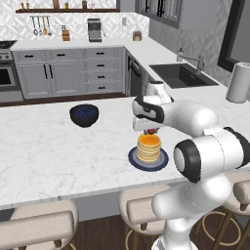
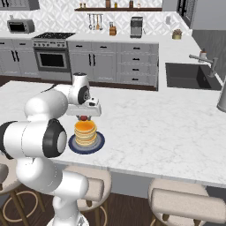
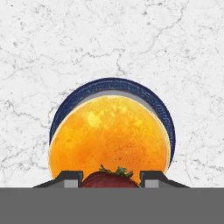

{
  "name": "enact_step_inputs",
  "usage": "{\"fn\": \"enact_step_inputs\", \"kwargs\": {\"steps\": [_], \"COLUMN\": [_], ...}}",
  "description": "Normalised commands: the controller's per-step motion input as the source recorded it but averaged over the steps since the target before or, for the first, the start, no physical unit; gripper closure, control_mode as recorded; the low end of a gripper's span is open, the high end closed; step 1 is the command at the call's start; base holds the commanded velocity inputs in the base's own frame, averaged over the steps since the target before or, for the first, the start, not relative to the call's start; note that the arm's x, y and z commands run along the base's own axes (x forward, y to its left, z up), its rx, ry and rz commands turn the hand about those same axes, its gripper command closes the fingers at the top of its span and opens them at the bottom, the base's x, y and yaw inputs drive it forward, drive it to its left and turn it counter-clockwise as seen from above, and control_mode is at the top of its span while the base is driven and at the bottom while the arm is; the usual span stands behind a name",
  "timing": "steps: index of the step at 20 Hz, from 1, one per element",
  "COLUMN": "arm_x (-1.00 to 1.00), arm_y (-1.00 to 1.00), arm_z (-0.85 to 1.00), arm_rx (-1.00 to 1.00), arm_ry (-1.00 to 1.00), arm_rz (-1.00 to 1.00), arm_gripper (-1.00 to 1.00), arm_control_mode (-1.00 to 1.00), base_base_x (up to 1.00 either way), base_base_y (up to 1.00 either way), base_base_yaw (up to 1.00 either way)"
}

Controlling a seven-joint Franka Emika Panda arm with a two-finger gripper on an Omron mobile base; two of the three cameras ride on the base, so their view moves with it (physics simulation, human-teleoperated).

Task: Take the strawberry from the fridge and place it on top of the pancake, located on the dining counter.

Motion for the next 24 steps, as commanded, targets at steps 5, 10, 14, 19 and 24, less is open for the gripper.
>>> {"fn": "enact_step_inputs", "kwargs": {"steps": [5,10,14,19,24], "arm_x": [0.00,0.00,0.00,-0.01,-0.01], "arm_y": [0.00,0.00,0.00,0.00,0.01], "arm_z": [-0.37,-0.06,0.00,0.00,0.03], "arm_rx": [-0.02,0.00,0.00,0.00,-0.02], "arm_ry": [0.02,0.00,0.00,0.00,0.00], "arm_rz": [0.00,0.00,0.00,0.00,0.00], "arm_gripper": [1.00,1.00,1.00,1.00,1.00], "arm_control_mode": [-1.00,-1.00,-1.00,-1.00,-1.00], "base_base_x": [0.00,0.00,0.00,0.00,0.00], "base_base_y": [0.00,0.00,0.00,0.00,0.00], "base_base_yaw": [0.00,0.00,0.00,0.00,0.00]}}
